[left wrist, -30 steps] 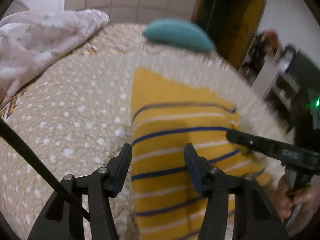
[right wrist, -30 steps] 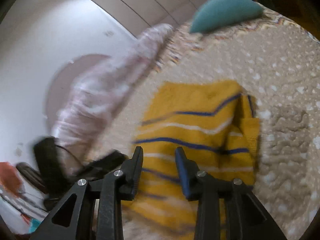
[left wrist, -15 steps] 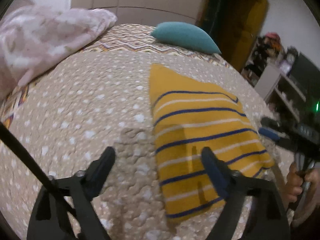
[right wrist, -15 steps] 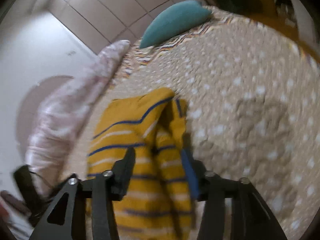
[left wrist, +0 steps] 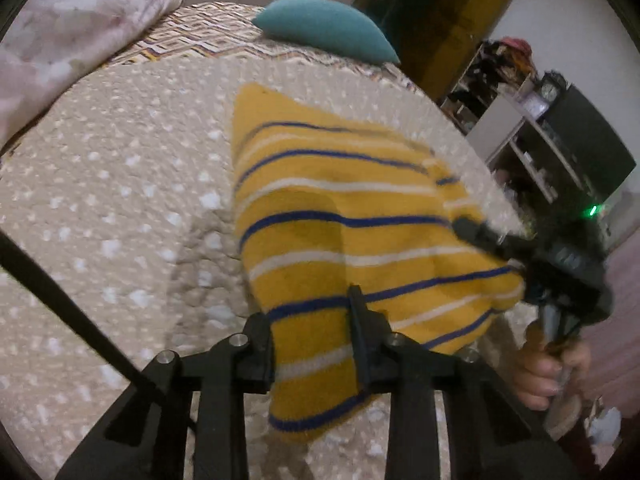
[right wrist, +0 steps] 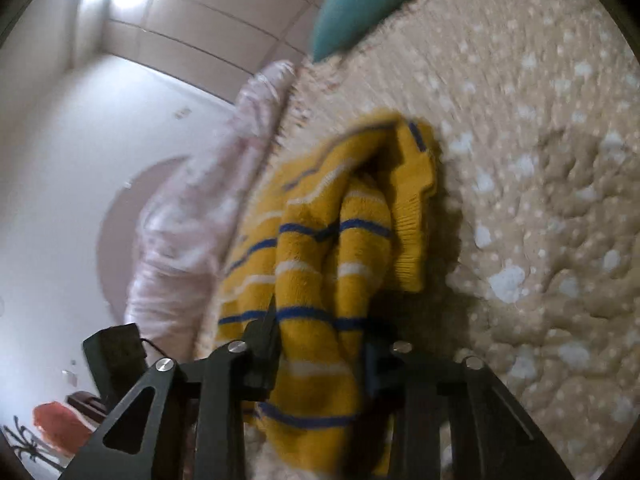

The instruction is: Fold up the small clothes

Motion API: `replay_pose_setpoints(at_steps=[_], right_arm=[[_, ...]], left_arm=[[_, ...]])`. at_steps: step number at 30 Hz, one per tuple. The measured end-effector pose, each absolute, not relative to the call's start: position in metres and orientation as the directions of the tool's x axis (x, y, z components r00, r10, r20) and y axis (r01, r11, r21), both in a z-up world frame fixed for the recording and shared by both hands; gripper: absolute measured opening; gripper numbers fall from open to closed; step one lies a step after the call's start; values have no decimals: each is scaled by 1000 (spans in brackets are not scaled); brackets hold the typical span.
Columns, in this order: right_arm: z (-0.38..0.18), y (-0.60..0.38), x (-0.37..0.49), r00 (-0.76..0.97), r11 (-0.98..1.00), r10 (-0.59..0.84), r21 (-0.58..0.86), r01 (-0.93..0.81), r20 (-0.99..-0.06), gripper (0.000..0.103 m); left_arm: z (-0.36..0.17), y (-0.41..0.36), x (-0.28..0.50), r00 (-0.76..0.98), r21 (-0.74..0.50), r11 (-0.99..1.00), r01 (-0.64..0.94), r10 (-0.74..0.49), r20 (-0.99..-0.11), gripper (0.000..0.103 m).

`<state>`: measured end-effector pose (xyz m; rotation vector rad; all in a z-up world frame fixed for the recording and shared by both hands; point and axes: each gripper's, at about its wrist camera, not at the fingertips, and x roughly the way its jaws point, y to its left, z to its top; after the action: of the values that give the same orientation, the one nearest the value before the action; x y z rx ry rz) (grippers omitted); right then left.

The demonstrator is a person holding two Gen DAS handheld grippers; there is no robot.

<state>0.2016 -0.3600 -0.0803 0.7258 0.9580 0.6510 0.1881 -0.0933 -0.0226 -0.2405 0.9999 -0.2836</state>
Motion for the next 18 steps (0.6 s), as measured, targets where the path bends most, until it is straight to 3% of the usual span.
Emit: replay_pose_setpoints(at_steps=[3, 5, 7, 10, 14, 18], right_arm=[[-88, -364, 193, 477, 743, 624, 659, -118, -619, 57], [-85, -372, 181, 512, 754, 597, 649, -98, -617, 57], [-62, -377, 163, 590, 796, 532, 596, -105, -607, 57], [-26, -369, 152, 635, 799, 542, 571, -187, -551, 57], [-1, -319, 164, 555, 747, 650, 572, -340, -519, 57], [-25, -274, 199, 437, 696, 715, 619, -365, -546, 57]], left_arm=[[-27, -89, 174, 528, -265, 961, 81, -266, -806, 41], [-33, -87, 156, 557, -204, 977, 65, -205, -805, 49], [-37, -84, 139, 590, -197, 979, 49, -188, -785, 64], [-46, -69, 114, 651, -203, 979, 9, -160, -742, 78], [-71, -67, 105, 644, -152, 988, -26, -99, -758, 82], [-83, -76, 102, 665, -84, 996, -13, -54, -745, 86]])
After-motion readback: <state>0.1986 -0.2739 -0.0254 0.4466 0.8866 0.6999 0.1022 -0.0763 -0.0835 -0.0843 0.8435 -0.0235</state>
